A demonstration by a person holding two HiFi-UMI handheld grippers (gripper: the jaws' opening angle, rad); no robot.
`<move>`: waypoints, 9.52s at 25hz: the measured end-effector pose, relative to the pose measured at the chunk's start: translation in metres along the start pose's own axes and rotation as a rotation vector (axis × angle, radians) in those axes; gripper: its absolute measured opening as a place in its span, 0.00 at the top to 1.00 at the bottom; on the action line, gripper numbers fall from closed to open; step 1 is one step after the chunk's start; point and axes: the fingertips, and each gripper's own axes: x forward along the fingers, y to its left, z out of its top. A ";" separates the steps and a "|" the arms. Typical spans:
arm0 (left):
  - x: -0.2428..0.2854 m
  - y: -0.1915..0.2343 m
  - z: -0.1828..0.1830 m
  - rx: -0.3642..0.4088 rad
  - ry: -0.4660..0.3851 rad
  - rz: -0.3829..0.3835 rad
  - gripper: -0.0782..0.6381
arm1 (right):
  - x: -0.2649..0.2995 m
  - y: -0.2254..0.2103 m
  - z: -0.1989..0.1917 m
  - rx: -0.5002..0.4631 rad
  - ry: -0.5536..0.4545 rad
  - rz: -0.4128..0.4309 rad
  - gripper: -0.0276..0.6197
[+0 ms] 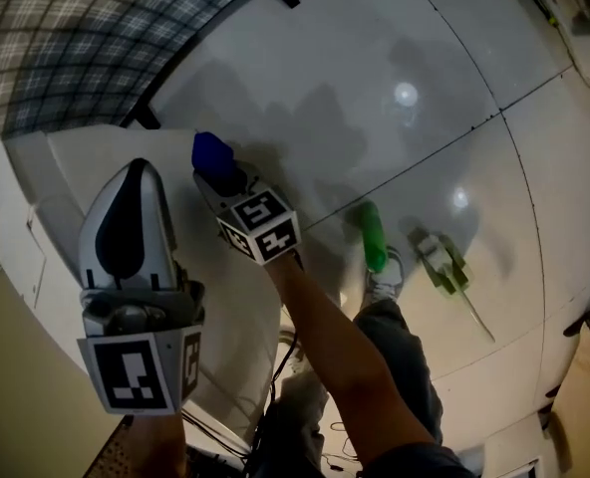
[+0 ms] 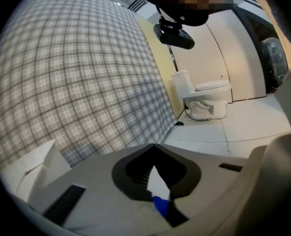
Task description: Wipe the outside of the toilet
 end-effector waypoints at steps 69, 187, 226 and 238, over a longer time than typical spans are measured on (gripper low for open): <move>-0.431 -0.194 0.023 -0.020 -0.174 -0.382 0.87 | -0.453 0.364 -0.041 -0.160 -0.469 -0.464 0.84; -0.498 -0.218 -0.390 0.310 0.017 -0.707 0.87 | -0.196 0.256 -0.499 0.315 -0.399 -0.460 0.84; -0.693 0.264 -0.403 -0.517 0.028 0.215 0.87 | 0.000 0.700 -0.357 -0.450 0.118 -0.035 0.84; -0.602 0.384 -0.397 -0.494 -0.073 0.188 0.87 | 0.177 0.628 -0.281 -0.479 -0.010 -0.142 0.84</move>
